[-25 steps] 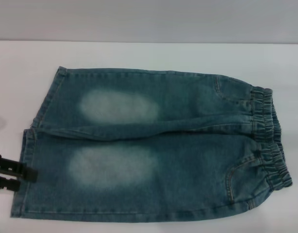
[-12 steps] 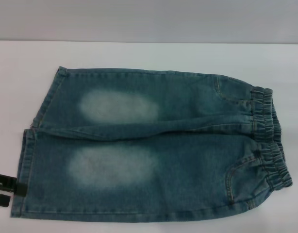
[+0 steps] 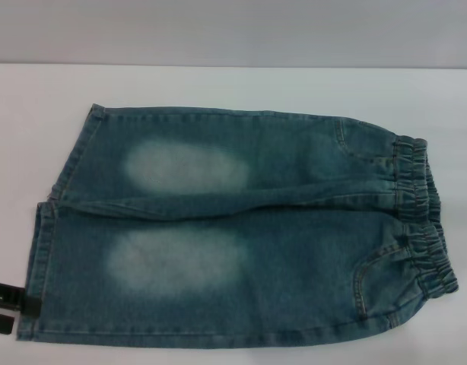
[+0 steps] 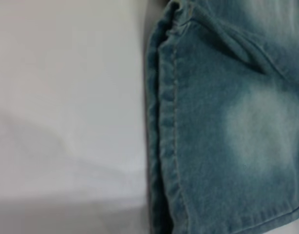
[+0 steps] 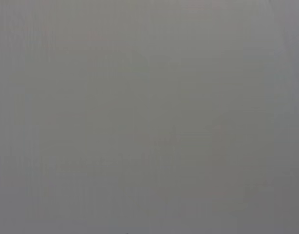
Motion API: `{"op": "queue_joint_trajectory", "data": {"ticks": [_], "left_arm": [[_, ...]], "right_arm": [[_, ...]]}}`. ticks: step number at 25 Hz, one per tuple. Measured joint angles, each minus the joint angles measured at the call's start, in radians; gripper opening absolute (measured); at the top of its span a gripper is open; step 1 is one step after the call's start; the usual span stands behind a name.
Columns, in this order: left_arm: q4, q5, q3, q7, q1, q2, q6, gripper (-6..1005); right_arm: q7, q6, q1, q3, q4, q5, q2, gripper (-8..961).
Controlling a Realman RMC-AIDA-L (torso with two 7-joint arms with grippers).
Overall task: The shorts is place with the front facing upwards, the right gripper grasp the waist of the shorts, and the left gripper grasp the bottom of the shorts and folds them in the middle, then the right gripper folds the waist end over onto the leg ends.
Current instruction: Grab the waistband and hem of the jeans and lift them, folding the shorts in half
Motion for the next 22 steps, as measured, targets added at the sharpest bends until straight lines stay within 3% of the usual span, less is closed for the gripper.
{"op": "queue_joint_trajectory", "data": {"ticks": [22], "left_arm": [[-0.004,0.056,-0.005,0.006,-0.010,-0.024,-0.025,784]], "right_arm": [[0.006,0.000,-0.002,0.000,0.007,0.000,0.001,499]]}}
